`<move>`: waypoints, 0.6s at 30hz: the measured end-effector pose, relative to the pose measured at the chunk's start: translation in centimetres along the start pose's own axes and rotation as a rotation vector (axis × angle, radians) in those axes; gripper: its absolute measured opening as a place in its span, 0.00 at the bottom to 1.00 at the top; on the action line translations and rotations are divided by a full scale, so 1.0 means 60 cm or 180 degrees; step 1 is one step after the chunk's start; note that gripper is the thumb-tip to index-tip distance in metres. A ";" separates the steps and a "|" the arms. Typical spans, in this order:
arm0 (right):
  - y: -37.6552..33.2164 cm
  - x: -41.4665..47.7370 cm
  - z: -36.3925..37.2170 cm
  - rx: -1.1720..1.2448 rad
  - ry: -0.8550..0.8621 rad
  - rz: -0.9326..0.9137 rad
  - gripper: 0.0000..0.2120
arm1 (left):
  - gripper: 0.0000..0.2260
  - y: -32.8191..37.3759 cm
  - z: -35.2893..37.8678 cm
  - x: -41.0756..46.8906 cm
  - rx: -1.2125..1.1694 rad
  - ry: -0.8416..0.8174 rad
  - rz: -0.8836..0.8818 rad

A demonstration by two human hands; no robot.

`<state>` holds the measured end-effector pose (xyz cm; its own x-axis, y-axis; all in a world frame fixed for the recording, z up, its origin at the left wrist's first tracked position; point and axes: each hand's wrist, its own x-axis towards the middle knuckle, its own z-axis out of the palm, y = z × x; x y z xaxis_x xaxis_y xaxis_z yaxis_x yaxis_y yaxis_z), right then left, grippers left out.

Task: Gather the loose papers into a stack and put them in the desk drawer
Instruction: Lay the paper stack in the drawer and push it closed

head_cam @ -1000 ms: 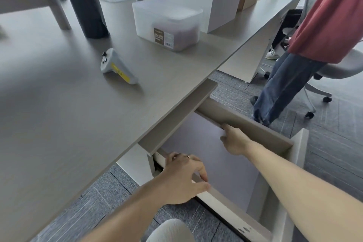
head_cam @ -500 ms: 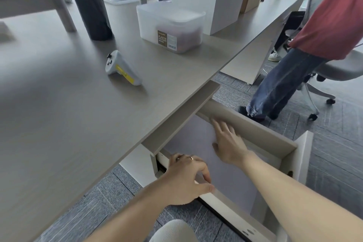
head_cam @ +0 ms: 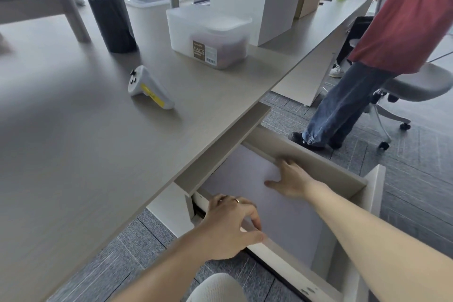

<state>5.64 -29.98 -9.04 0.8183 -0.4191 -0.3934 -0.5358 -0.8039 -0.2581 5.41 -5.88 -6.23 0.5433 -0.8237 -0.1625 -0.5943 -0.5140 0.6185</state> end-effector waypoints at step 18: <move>0.141 -0.255 -0.059 0.1246 0.0604 0.1428 0.35 | 0.39 0.018 -0.055 -0.035 0.0729 0.1099 -0.1018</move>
<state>-10.69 -31.85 -2.06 0.4992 -0.7767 -0.3842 -0.8431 -0.3330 -0.4224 5.56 -3.90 -2.70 0.8597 -0.5099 -0.0291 -0.4601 -0.7980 0.3892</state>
